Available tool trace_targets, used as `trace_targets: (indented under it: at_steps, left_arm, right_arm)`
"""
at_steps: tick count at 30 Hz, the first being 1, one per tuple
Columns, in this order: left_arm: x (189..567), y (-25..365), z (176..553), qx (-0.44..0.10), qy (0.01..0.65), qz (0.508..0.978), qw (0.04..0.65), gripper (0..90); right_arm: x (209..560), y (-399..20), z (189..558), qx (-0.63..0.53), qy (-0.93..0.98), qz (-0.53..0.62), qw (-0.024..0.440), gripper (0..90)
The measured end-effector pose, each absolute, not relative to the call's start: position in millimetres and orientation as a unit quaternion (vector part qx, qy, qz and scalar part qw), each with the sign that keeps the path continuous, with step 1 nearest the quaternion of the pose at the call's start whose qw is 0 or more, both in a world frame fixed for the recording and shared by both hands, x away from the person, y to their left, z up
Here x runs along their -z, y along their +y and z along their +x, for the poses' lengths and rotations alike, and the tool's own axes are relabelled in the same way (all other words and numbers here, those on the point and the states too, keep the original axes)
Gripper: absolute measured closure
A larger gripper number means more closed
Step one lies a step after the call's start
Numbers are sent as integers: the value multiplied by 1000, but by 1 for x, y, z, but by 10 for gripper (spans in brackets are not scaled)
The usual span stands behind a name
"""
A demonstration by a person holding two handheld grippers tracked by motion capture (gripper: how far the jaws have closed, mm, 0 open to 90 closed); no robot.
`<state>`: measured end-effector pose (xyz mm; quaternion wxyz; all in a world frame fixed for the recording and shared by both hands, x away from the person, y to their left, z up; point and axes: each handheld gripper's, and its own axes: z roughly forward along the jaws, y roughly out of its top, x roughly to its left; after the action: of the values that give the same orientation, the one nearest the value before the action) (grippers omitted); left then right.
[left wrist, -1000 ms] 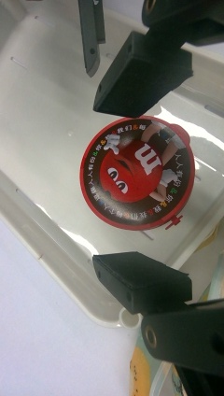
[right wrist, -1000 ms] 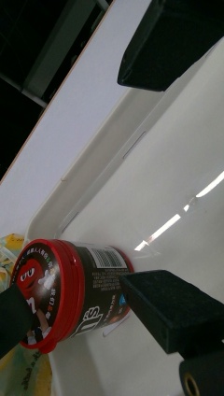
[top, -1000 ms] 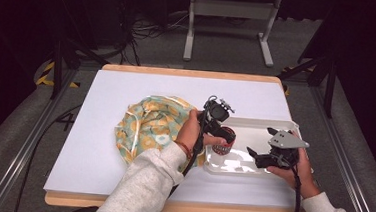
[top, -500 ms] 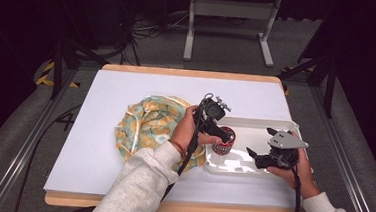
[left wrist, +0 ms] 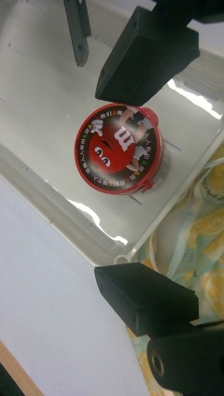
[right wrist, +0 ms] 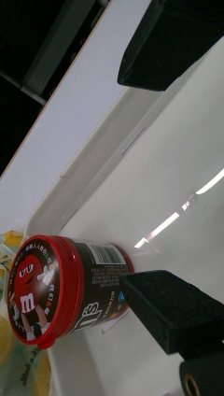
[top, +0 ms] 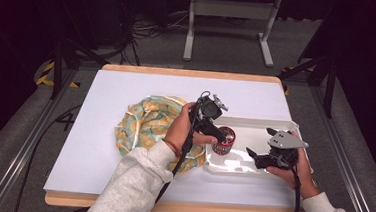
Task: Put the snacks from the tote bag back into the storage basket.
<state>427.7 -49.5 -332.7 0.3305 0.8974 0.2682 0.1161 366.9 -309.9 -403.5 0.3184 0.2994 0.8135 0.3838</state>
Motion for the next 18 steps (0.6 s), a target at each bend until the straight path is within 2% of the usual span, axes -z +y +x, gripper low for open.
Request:
trace_targets:
  at_steps: [13,18]
  left_arm:
    - [332,-27,425,-128,269,899,321,160]
    - [336,-16,424,-132,262,902,316,135]
  right_arm:
    - [404,-309,367,-382,815,299,318,59]
    - [404,-309,367,-381,814,299,320,59]
